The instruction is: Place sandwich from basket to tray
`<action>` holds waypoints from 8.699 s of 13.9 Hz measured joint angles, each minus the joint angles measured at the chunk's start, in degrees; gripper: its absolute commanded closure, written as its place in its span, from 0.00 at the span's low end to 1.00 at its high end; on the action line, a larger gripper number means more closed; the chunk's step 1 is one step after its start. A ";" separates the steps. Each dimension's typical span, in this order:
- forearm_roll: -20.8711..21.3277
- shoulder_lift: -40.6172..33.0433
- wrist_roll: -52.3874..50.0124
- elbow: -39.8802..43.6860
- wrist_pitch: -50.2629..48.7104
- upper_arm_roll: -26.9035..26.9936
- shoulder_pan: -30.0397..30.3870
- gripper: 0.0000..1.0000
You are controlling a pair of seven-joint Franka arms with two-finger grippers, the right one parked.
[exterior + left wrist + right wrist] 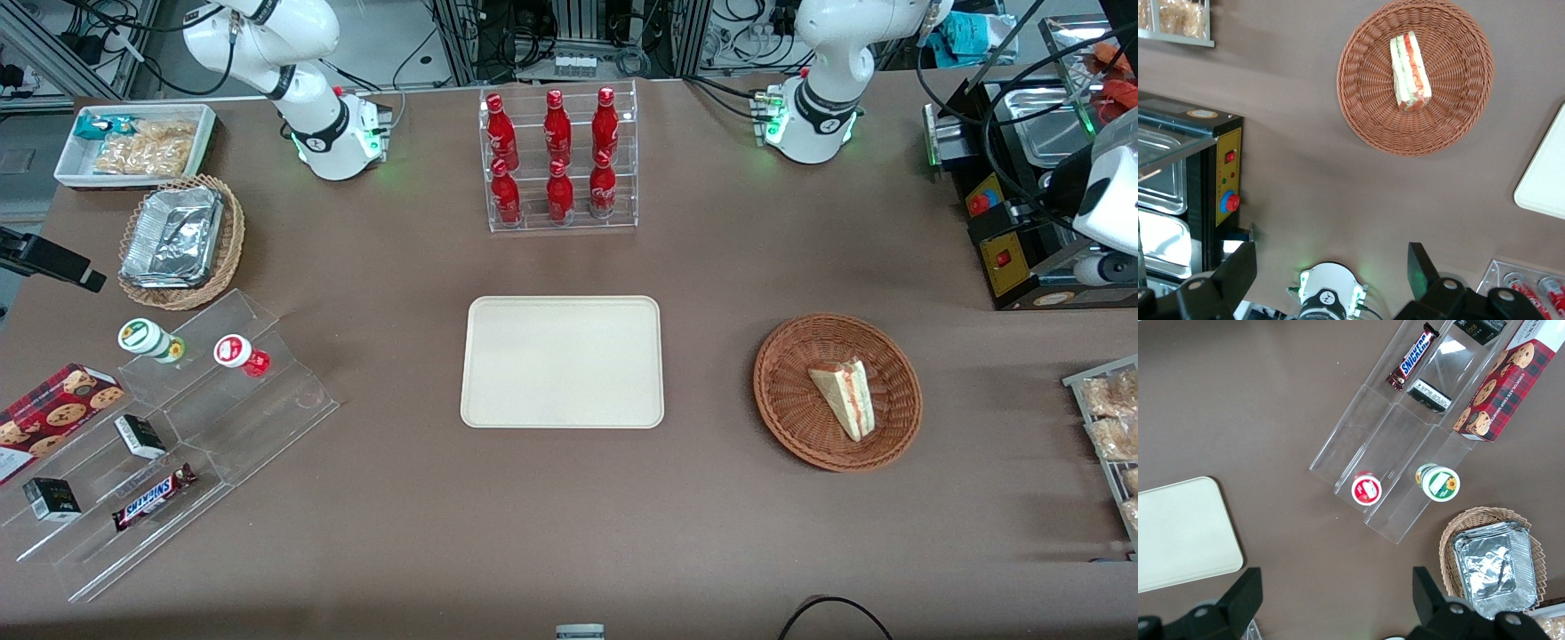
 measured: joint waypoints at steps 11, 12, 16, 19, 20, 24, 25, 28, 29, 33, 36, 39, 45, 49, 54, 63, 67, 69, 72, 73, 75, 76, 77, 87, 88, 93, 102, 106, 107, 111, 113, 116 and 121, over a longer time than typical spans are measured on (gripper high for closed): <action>0.45 23.17 -19.88 -2.88 20.67 0.19 -0.46 0.00; 0.44 24.92 -21.50 -4.42 24.37 0.13 -0.73 0.00; -0.12 27.10 -24.22 -8.10 31.26 0.09 -0.92 0.00; -0.24 27.85 -24.43 -9.66 34.13 0.06 -0.99 0.00; -0.44 28.16 -24.47 -10.45 35.62 0.03 -1.02 0.00; -1.32 28.94 -24.50 -11.54 37.55 -0.07 -1.08 0.00; -1.34 28.93 -24.50 -11.53 37.57 -0.07 -1.08 0.00; -1.38 29.15 -24.51 -11.62 38.26 -0.08 -1.10 0.00; -1.38 29.51 -24.51 -11.73 38.72 -0.10 -1.14 0.00; -1.39 31.12 -24.51 -13.48 41.22 -0.25 -1.37 0.30; -1.39 31.47 -24.53 -15.40 43.81 -0.27 -1.38 0.76; -1.40 31.41 -24.53 -15.98 44.18 -0.26 -1.37 0.86; -1.39 29.17 -24.41 -12.64 43.29 -0.78 -2.31 0.86; -1.54 26.76 -27.97 -5.59 36.44 -1.24 -12.68 0.85; -1.66 27.98 -31.28 -3.28 37.14 -1.32 -27.56 0.82; -1.38 42.36 -36.81 6.49 43.75 -0.52 -47.43 0.73; -1.22 45.96 -37.02 7.68 43.75 0.21 -47.35 0.57; -1.22 46.23 -37.02 7.70 43.74 0.32 -47.35 0.10; 0.29 46.27 -39.76 8.05 43.74 0.86 -47.45 0.00; 1.83 46.24 -41.35 8.48 43.74 1.33 -47.40 0.00; 4.38 45.90 -44.38 10.17 43.62 3.12 -47.37 0.00; 4.75 45.23 -44.88 11.48 43.28 4.15 -47.29 0.00; 4.77 44.06 -44.94 12.96 42.53 4.85 -47.09 0.00; 4.22 24.73 -39.97 16.83 23.04 5.99 -39.62 0.00; 2.93 23.17 -36.02 16.89 19.99 6.05 -37.88 0.00; -0.63 16.81 -16.29 16.81 8.78 6.48 -23.70 0.00; 0.07 14.29 -6.95 12.56 3.39 6.39 -15.20 0.00; -0.98 5.63 -3.95 -0.35 8.62 6.40 -11.00 0.00; -1.15 3.55 -3.14 -3.01 9.61 6.40 -10.14 0.00; -2.49 0.44 2.47 -4.87 10.13 6.43 -6.45 0.00; -2.55 0.44 2.21 -4.77 10.09 6.24 -6.35 0.00; -2.64 0.66 0.83 -4.30 9.52 5.31 -7.36 0.00; -2.64 -0.45 -0.46 -5.78 3.23 5.03 -8.38 0.00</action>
